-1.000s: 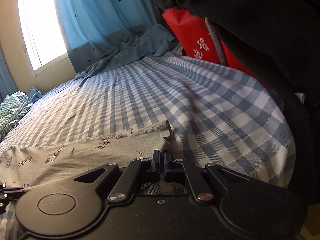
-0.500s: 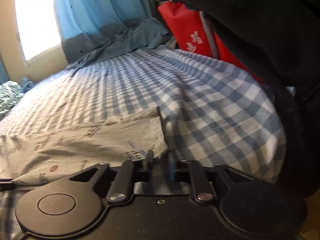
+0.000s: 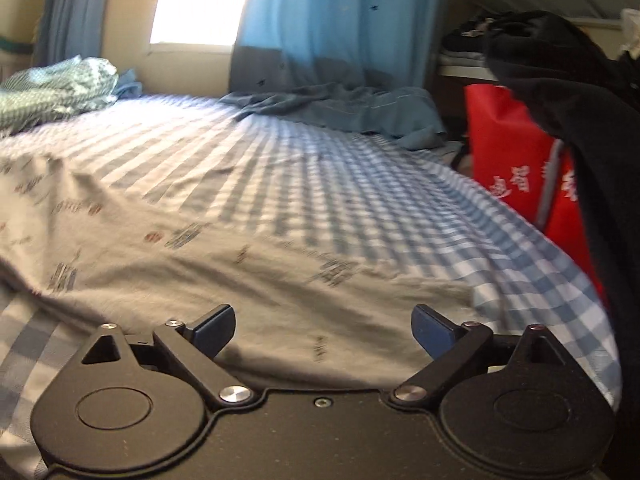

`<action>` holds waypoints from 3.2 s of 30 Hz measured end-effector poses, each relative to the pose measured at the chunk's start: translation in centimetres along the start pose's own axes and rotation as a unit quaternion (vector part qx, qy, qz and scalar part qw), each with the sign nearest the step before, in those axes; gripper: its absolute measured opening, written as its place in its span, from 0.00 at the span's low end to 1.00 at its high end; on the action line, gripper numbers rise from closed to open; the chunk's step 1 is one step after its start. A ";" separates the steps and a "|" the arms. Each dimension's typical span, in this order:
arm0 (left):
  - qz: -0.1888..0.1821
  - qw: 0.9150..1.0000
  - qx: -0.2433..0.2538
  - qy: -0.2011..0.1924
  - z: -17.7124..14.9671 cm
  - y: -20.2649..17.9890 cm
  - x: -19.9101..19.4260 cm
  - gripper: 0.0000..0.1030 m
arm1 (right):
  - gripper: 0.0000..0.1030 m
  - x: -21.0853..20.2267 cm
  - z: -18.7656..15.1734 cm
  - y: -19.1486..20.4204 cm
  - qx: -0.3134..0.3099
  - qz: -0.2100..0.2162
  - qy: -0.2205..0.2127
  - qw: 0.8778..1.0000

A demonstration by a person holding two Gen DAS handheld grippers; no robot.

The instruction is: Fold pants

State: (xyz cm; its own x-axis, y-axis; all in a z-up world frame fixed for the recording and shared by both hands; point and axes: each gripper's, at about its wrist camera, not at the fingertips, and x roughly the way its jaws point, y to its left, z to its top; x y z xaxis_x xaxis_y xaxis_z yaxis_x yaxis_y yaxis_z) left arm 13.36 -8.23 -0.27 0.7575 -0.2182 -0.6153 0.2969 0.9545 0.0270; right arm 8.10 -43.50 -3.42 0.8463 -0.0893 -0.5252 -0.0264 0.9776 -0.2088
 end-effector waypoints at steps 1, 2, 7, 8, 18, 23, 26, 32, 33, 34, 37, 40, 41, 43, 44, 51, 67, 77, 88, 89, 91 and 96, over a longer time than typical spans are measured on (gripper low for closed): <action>0.024 1.000 -0.015 0.001 -0.3 1.9 -0.4 0.67 | 0.94 0.4 -0.4 0.7 -0.008 -0.001 0.010 1.000; 0.047 0.998 -0.031 0.002 -0.7 3.9 -0.9 0.67 | 0.95 0.7 -0.8 1.2 -0.010 -0.008 0.016 1.000; 0.158 0.981 -0.116 -0.010 -2.5 13.9 -4.1 0.67 | 0.99 0.2 -1.4 0.9 0.055 -0.033 0.012 0.998; 0.172 0.975 -0.139 -0.012 -2.8 16.0 -4.6 0.67 | 0.99 0.0 -1.3 1.3 0.053 -0.039 0.010 0.998; 0.143 0.933 -0.329 -0.012 -5.4 30.2 -4.4 0.72 | 0.99 -1.5 2.6 11.1 -0.011 0.018 -0.036 0.999; 0.117 0.923 -0.367 -0.006 -5.7 31.5 -2.8 0.34 | 0.99 -1.4 4.2 17.0 -0.041 0.072 -0.046 0.995; 0.126 0.918 -0.376 -0.013 -5.8 31.8 -2.6 0.15 | 0.99 -1.1 4.6 19.6 -0.053 0.099 -0.045 0.993; 0.172 0.937 -0.300 -0.049 -4.0 30.2 -4.1 0.09 | 0.99 -0.9 4.8 22.2 -0.074 0.125 -0.044 0.988; 0.178 0.939 -0.291 -0.041 -3.9 30.1 -3.7 0.09 | 0.99 -0.7 4.8 22.4 -0.075 0.125 -0.042 0.988; 0.184 0.939 -0.289 -0.028 -3.9 30.1 -3.1 0.09 | 0.99 -0.5 4.8 22.4 -0.074 0.125 -0.039 0.989; 0.200 0.941 -0.272 0.006 -4.9 29.9 -1.5 0.09 | 0.99 0.1 4.9 22.1 -0.061 0.128 -0.026 0.990; 0.210 0.944 -0.255 0.005 -5.4 28.7 -1.6 0.24 | 0.99 0.3 4.9 21.6 -0.047 0.138 -0.019 0.989; 0.211 0.944 -0.255 0.005 -5.4 28.4 -1.9 0.32 | 0.99 0.3 5.0 21.4 -0.045 0.140 -0.018 0.989; 0.207 0.942 -0.262 -0.005 -5.2 27.5 -2.7 0.76 | 0.99 0.3 5.3 21.2 -0.044 0.139 -0.021 0.989; 0.209 0.942 -0.263 -0.016 -4.9 26.8 -3.1 0.82 | 0.99 0.4 5.7 21.1 -0.044 0.138 -0.024 0.989; 0.176 0.972 -0.147 -0.041 -1.5 18.8 -1.7 0.93 | 0.99 3.2 9.4 22.4 -0.029 0.154 -0.022 0.987; 0.192 0.981 -0.010 0.002 -2.5 13.1 1.8 0.99 | 0.99 5.4 9.8 20.5 -0.073 0.162 -0.006 0.984; 0.146 0.987 -0.068 0.028 -1.8 13.8 5.9 0.99 | 0.88 18.5 18.8 20.3 0.022 0.393 0.078 0.916; 0.109 0.987 -0.120 0.020 -3.1 15.7 5.7 0.99 | 0.15 15.1 16.6 23.0 -0.083 0.364 0.034 0.927; 0.108 0.987 -0.121 0.020 -3.1 15.7 5.7 0.99 | 0.15 14.0 16.2 23.5 -0.107 0.356 0.021 0.928; 0.108 0.986 -0.122 0.020 -3.1 15.7 5.7 0.99 | 0.15 12.2 15.2 24.6 -0.153 0.343 -0.001 0.927; 0.108 0.986 -0.122 0.020 -3.1 15.7 5.7 0.99 | 0.43 11.2 14.2 25.3 -0.175 0.351 -0.006 0.920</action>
State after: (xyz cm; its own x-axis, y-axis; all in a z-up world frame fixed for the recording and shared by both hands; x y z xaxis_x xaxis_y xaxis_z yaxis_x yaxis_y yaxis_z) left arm 20.56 6.11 -5.80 0.7633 -0.0018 -0.6460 -0.0207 0.9994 -0.0272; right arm 24.49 -17.07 -2.87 0.5614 0.5452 -0.6226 -0.7366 0.6720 -0.0757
